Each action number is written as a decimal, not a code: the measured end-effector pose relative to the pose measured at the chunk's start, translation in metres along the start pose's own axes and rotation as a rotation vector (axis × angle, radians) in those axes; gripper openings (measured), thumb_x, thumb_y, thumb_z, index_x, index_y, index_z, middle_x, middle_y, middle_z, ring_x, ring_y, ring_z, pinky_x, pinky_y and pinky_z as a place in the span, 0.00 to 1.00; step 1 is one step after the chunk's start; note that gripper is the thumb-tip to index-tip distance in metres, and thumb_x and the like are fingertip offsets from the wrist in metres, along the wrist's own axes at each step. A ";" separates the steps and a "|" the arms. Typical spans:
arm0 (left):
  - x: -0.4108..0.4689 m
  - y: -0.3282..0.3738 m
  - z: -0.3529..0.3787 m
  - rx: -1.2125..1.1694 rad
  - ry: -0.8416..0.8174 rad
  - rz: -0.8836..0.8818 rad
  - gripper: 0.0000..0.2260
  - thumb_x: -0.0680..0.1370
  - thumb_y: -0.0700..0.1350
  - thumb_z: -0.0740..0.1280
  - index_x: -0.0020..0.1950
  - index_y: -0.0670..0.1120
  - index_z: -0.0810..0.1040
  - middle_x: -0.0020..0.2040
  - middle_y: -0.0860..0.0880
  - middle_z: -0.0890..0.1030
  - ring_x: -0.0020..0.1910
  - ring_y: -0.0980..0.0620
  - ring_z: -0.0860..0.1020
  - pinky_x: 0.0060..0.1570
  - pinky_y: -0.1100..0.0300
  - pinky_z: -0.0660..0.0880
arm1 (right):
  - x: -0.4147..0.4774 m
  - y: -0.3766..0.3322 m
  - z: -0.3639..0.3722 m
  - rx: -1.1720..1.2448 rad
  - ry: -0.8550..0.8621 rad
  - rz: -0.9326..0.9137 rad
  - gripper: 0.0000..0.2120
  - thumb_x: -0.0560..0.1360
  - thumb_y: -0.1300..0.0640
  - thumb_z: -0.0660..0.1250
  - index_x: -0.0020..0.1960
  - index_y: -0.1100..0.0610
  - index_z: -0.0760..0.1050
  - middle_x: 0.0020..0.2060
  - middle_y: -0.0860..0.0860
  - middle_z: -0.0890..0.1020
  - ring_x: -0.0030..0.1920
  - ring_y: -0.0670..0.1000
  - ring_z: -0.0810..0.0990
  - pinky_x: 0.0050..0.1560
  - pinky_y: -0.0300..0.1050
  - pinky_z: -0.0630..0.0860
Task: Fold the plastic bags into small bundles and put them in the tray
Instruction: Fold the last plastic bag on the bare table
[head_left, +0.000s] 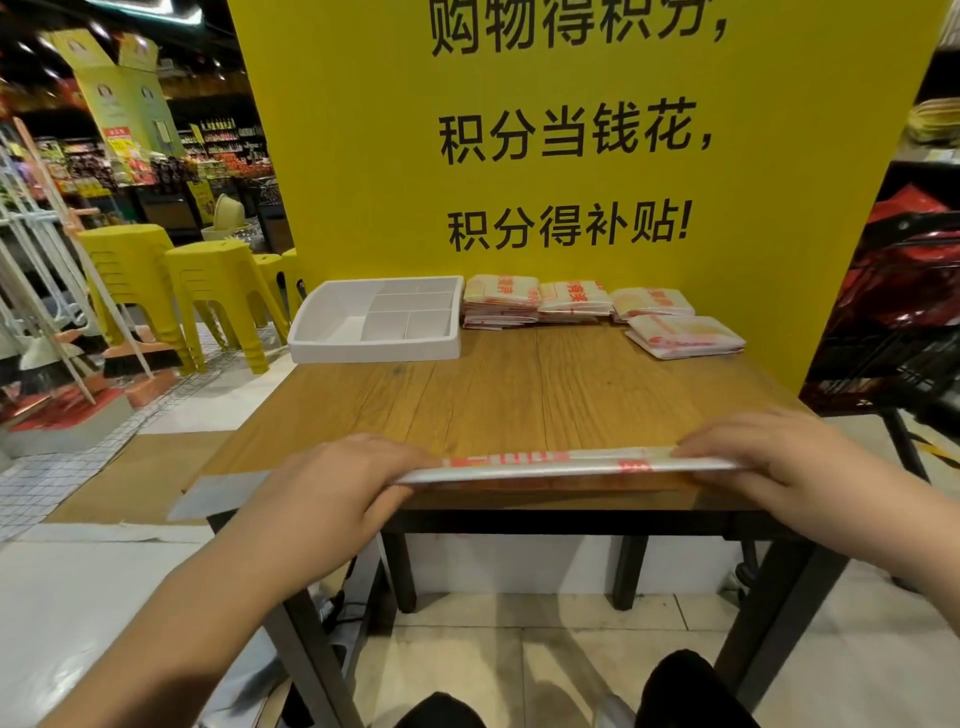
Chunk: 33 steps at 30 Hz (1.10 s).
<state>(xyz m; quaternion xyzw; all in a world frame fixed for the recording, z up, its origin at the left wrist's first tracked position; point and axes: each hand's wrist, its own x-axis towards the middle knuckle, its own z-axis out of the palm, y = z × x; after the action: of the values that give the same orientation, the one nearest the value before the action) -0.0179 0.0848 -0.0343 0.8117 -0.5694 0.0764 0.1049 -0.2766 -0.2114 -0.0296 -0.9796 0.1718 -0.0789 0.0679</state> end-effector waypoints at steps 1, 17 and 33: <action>0.000 0.001 -0.004 -0.029 -0.031 0.006 0.14 0.81 0.54 0.58 0.65 0.67 0.73 0.58 0.66 0.76 0.57 0.64 0.73 0.54 0.58 0.76 | 0.003 0.001 -0.006 -0.023 0.020 0.016 0.13 0.78 0.49 0.62 0.54 0.29 0.71 0.54 0.30 0.75 0.61 0.38 0.72 0.76 0.54 0.58; -0.052 0.081 0.027 -1.178 0.019 -0.377 0.24 0.79 0.39 0.69 0.64 0.67 0.75 0.54 0.55 0.85 0.55 0.55 0.83 0.53 0.64 0.77 | 0.083 -0.087 -0.002 0.012 0.326 -0.137 0.17 0.79 0.45 0.63 0.67 0.41 0.73 0.68 0.43 0.73 0.73 0.49 0.65 0.79 0.60 0.49; -0.043 0.151 0.058 -1.489 0.193 -0.587 0.06 0.82 0.39 0.64 0.56 0.46 0.79 0.49 0.44 0.86 0.49 0.39 0.84 0.45 0.49 0.82 | -0.123 -0.136 0.100 0.544 0.295 -0.239 0.19 0.70 0.43 0.77 0.59 0.30 0.78 0.60 0.34 0.80 0.62 0.41 0.79 0.59 0.38 0.76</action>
<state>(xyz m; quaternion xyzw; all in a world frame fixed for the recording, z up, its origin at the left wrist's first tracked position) -0.1747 0.0594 -0.0880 0.6351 -0.2230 -0.2841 0.6828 -0.3284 -0.0314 -0.1214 -0.9169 0.0364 -0.2703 0.2915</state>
